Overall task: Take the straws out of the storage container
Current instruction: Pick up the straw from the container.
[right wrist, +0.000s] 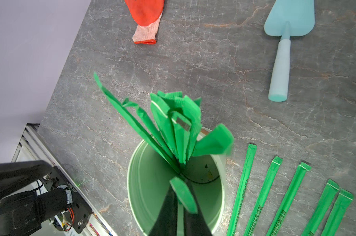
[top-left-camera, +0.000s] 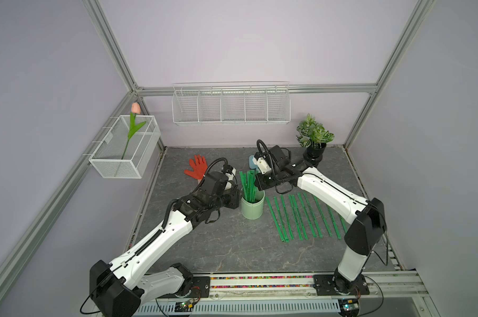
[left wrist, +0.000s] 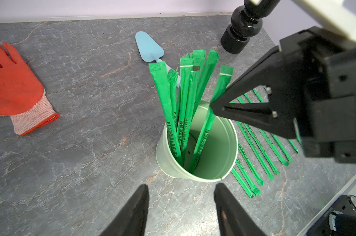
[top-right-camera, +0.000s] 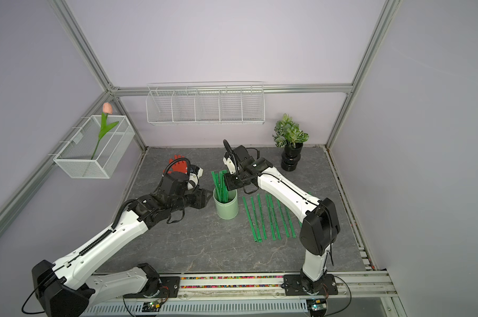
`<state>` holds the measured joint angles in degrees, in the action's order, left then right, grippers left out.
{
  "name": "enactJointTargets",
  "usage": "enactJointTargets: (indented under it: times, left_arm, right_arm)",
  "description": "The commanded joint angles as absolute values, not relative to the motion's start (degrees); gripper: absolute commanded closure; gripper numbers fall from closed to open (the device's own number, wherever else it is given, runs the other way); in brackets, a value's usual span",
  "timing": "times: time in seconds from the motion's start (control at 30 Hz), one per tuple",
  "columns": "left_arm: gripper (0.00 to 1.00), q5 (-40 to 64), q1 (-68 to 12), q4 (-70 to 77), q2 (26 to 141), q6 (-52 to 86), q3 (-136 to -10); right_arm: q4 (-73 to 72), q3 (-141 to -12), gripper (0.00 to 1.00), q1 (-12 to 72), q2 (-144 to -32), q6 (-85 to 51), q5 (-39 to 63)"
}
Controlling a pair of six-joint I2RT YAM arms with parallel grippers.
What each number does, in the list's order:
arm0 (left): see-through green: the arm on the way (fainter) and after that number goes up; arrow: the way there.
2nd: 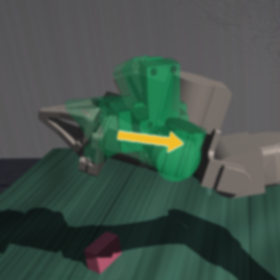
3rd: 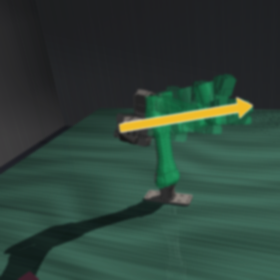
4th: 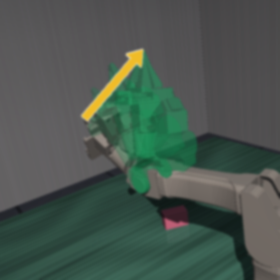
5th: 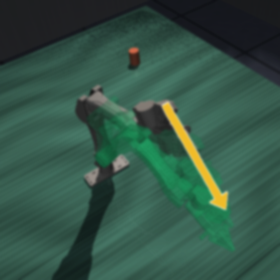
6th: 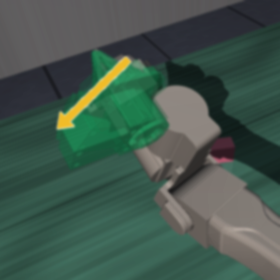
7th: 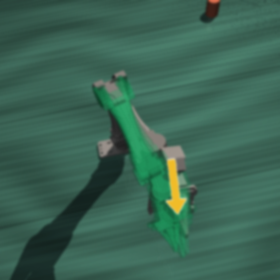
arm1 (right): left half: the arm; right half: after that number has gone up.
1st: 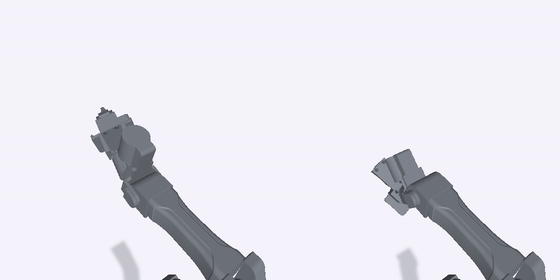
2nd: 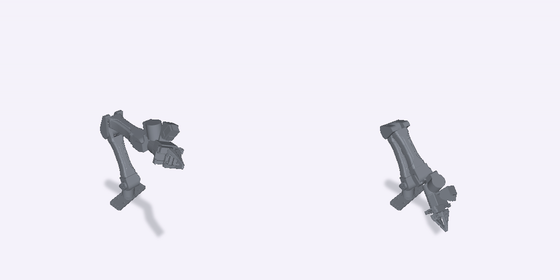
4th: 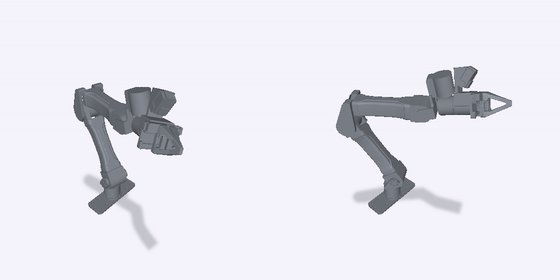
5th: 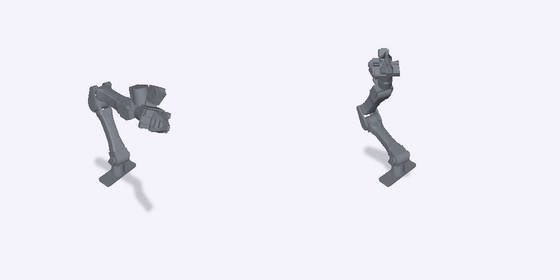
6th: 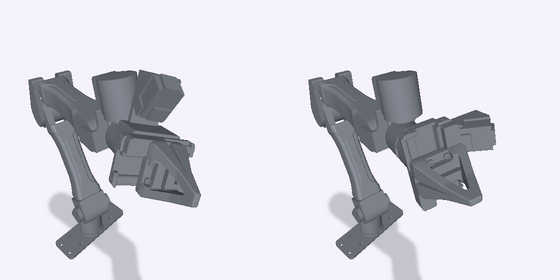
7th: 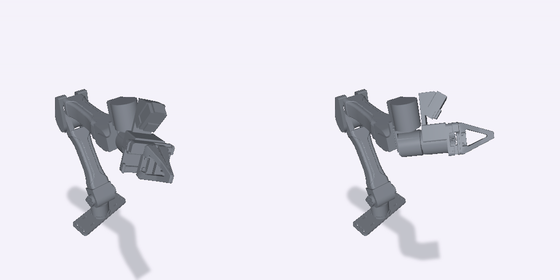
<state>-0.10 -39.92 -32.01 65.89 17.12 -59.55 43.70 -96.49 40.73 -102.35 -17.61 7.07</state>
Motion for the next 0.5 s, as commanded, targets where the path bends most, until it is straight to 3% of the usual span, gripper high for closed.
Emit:
enactJointTargets:
  times: [0.0,0.47]
  left_arm:
    - [0.45,0.0,-40.1,-32.0,65.6,17.0,-59.5]
    - [0.45,0.1,-40.1,-31.9,65.6,17.0,-59.6]
  right_arm:
    - [46.3,-97.0,0.91,41.2,-99.9,-16.5,6.3]
    - [51.2,-101.5,0.91,41.2,-98.6,-14.3,4.7]
